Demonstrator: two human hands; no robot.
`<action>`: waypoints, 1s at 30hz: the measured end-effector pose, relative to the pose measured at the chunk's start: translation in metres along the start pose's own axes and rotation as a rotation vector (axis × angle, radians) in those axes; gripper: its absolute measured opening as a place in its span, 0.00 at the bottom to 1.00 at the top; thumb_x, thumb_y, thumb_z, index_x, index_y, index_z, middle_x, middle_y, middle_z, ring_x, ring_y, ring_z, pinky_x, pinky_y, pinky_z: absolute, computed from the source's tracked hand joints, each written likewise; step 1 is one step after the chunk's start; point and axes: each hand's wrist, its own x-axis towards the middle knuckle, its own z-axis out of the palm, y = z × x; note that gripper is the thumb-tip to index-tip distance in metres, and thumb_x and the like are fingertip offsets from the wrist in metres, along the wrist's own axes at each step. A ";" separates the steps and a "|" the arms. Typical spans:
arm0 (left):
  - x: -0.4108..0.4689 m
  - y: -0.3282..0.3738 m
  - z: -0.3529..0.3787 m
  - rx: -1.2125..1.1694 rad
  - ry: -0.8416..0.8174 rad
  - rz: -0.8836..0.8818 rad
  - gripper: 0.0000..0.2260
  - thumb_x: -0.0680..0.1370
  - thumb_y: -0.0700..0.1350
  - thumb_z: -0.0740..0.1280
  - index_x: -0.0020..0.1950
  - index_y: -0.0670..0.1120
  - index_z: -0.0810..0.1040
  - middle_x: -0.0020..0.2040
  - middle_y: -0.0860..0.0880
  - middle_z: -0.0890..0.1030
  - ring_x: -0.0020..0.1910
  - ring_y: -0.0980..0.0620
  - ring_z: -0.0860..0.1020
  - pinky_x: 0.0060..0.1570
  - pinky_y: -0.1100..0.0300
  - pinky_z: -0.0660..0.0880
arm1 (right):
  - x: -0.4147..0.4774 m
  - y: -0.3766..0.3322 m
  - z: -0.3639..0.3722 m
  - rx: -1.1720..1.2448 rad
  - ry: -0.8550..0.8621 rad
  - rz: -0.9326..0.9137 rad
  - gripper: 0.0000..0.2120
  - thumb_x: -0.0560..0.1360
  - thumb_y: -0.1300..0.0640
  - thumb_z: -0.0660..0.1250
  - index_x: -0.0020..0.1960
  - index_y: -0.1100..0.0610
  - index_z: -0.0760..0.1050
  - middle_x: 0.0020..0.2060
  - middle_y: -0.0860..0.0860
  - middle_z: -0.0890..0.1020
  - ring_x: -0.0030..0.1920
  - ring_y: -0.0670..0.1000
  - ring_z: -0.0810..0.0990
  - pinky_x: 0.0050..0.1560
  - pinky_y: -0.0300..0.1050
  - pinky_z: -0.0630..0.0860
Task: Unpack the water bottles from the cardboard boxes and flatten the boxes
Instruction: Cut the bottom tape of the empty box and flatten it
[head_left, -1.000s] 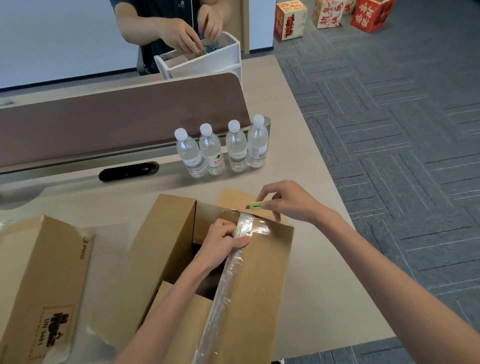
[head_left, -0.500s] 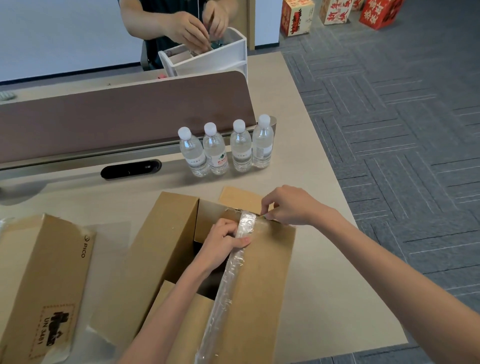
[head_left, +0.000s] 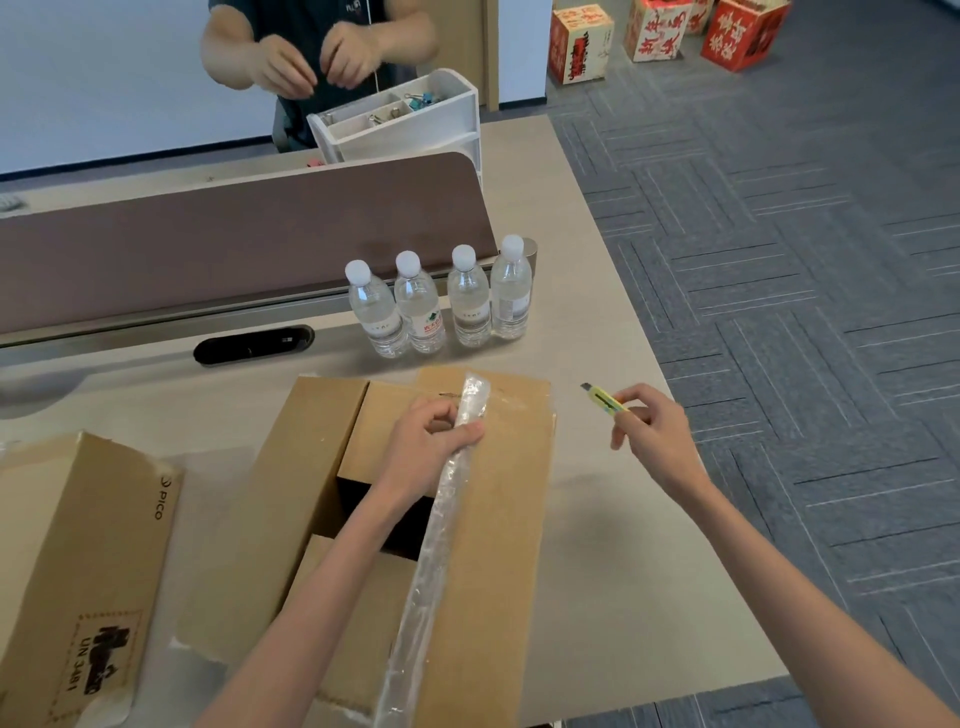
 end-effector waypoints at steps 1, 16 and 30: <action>0.001 0.003 0.001 -0.004 0.027 0.025 0.15 0.74 0.41 0.74 0.31 0.46 0.71 0.42 0.49 0.71 0.34 0.63 0.70 0.37 0.72 0.67 | -0.006 0.010 0.000 -0.033 0.031 0.015 0.06 0.74 0.64 0.63 0.45 0.55 0.76 0.26 0.55 0.80 0.24 0.43 0.67 0.30 0.42 0.62; -0.028 0.016 0.016 -0.039 0.016 0.143 0.12 0.84 0.47 0.60 0.45 0.41 0.74 0.39 0.56 0.74 0.39 0.59 0.70 0.42 0.69 0.69 | -0.079 0.140 0.015 -0.766 -0.028 -0.030 0.23 0.71 0.72 0.56 0.65 0.61 0.68 0.50 0.58 0.75 0.50 0.61 0.75 0.47 0.51 0.70; -0.054 0.019 0.028 -0.086 -0.151 0.183 0.12 0.84 0.42 0.57 0.61 0.44 0.79 0.55 0.51 0.83 0.54 0.52 0.80 0.54 0.60 0.76 | -0.043 0.087 -0.004 -0.299 0.101 -0.010 0.09 0.77 0.64 0.64 0.57 0.61 0.75 0.53 0.54 0.78 0.54 0.55 0.77 0.53 0.44 0.71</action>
